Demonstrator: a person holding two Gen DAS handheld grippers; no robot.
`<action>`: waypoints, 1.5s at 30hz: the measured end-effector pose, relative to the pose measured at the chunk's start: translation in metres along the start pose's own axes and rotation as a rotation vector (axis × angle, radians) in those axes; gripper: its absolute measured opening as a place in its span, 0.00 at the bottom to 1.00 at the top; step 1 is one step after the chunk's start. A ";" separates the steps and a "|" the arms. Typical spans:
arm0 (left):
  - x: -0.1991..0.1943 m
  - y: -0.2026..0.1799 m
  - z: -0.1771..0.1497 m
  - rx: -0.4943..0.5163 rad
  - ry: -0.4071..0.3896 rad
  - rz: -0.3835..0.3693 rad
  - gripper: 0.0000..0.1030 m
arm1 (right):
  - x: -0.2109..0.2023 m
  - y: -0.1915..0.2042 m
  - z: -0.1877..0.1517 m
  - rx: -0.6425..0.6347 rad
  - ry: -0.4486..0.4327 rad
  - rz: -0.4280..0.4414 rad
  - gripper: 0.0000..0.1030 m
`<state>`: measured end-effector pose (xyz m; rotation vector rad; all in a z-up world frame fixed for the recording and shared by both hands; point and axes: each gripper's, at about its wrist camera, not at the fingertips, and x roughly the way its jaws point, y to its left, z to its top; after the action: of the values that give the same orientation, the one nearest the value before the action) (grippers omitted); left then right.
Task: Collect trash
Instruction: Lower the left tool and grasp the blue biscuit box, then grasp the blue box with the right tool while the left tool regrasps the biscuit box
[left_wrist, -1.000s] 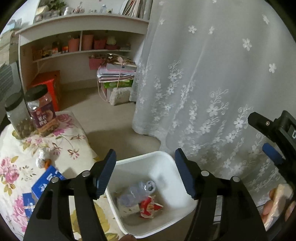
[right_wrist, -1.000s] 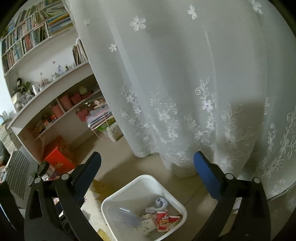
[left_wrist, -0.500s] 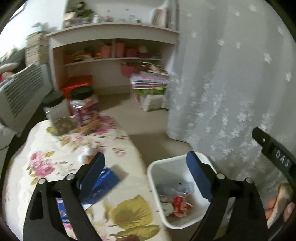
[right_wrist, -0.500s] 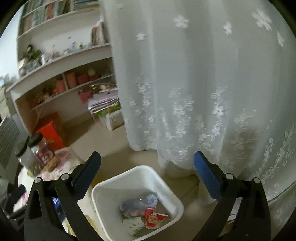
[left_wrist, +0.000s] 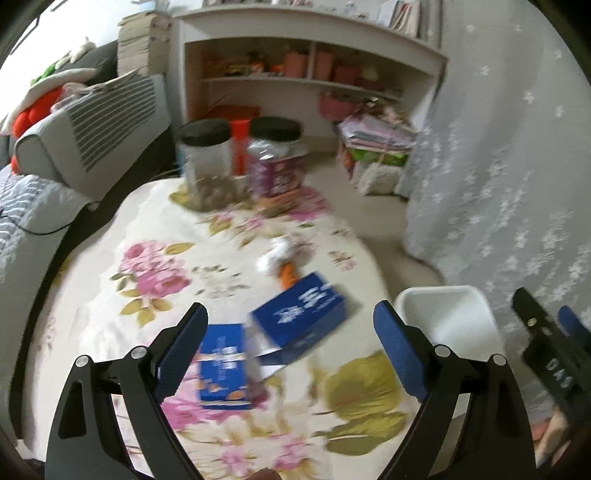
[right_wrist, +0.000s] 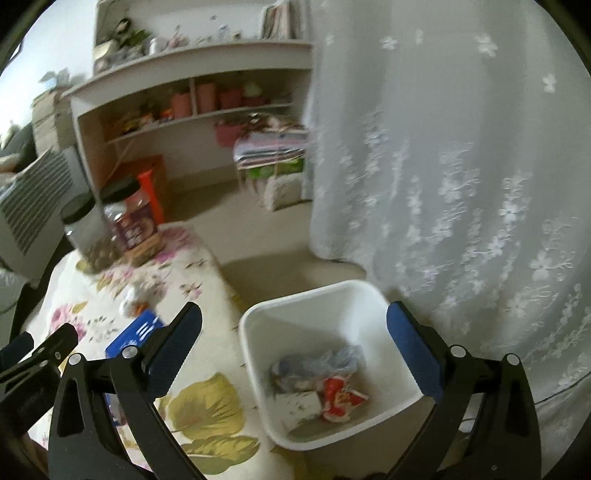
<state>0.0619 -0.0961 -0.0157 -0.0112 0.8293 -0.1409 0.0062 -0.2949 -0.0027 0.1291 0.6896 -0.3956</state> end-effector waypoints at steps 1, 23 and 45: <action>0.003 0.004 -0.002 0.005 0.016 0.013 0.86 | 0.001 0.004 -0.001 -0.006 0.009 0.009 0.93; 0.137 0.070 -0.057 0.018 0.522 0.005 0.86 | 0.101 0.081 -0.033 0.214 0.501 0.265 0.93; 0.099 0.180 -0.057 -0.114 0.495 -0.083 0.55 | 0.131 0.174 -0.063 0.243 0.592 0.241 0.93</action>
<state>0.1075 0.0721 -0.1389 -0.1220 1.3311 -0.1777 0.1295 -0.1601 -0.1375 0.5698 1.1928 -0.2036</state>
